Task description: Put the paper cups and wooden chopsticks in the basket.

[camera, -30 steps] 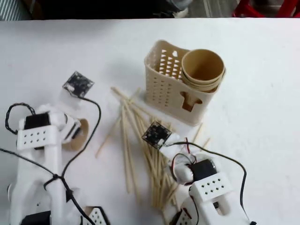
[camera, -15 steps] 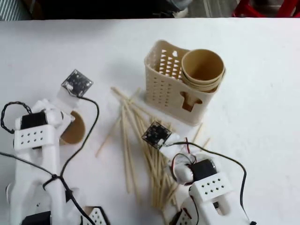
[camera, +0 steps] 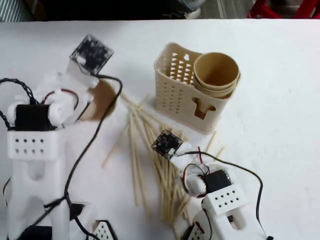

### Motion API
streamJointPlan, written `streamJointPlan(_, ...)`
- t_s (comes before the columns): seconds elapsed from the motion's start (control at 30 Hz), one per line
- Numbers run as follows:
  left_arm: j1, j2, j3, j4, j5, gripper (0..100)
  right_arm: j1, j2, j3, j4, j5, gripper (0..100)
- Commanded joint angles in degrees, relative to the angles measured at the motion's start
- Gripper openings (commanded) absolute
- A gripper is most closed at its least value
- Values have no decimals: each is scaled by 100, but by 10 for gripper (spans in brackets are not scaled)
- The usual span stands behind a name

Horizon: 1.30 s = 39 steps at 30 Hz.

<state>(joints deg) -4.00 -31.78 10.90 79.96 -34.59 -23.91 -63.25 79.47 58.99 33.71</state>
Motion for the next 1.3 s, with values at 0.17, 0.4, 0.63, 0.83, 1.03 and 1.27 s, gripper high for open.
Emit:
streamJointPlan(0.17,1534,-57,-2013,-404,985,22,4,-22,-44,-84,35,24)
streamJointPlan(0.4,2782,-48,-2057,-1380,1064,21,4,-13,-44,-84,35,24)
streamJointPlan(0.63,3327,716,-2541,-1802,1116,21,4,-13,-44,-84,35,24)
streamJointPlan(0.83,3415,1675,-3534,-1723,1574,21,-4,-13,-44,-84,35,24)
streamJointPlan(1.03,3855,2475,-4299,-1319,1582,21,-4,-13,-44,-84,35,24)
streamJointPlan(1.27,4127,3125,-4510,-1240,1591,21,-4,-13,-44,-84,35,24)
